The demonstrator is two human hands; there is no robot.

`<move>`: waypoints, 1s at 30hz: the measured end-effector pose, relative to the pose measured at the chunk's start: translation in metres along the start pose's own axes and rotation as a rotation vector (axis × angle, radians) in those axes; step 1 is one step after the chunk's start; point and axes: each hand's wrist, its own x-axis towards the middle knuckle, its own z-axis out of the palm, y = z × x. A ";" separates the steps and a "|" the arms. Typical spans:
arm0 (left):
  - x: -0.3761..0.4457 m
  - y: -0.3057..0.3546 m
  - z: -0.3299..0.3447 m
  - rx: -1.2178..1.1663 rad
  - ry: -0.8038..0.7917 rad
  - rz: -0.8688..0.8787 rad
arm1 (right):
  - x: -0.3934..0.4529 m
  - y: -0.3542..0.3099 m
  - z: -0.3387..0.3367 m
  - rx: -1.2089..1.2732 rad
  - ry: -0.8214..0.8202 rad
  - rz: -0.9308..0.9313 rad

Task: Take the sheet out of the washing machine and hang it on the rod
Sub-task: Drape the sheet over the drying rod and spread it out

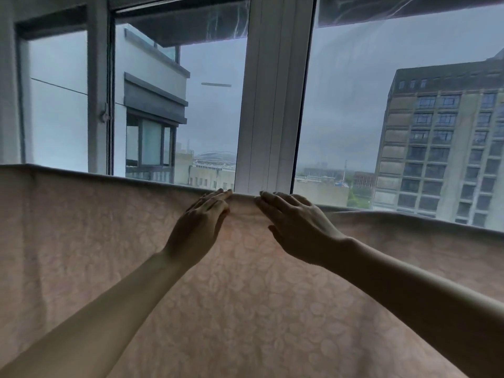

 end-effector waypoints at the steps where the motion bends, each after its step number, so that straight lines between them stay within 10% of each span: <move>1: 0.000 -0.001 0.000 -0.002 -0.003 -0.009 | 0.003 -0.002 0.004 -0.009 -0.010 -0.010; 20: 0.013 -0.121 -0.034 0.173 -0.149 -0.271 | 0.066 -0.040 0.051 -0.127 -0.030 -0.050; 30: 0.014 -0.182 -0.057 0.232 -0.049 -0.094 | 0.113 -0.069 0.068 -0.086 -0.027 -0.018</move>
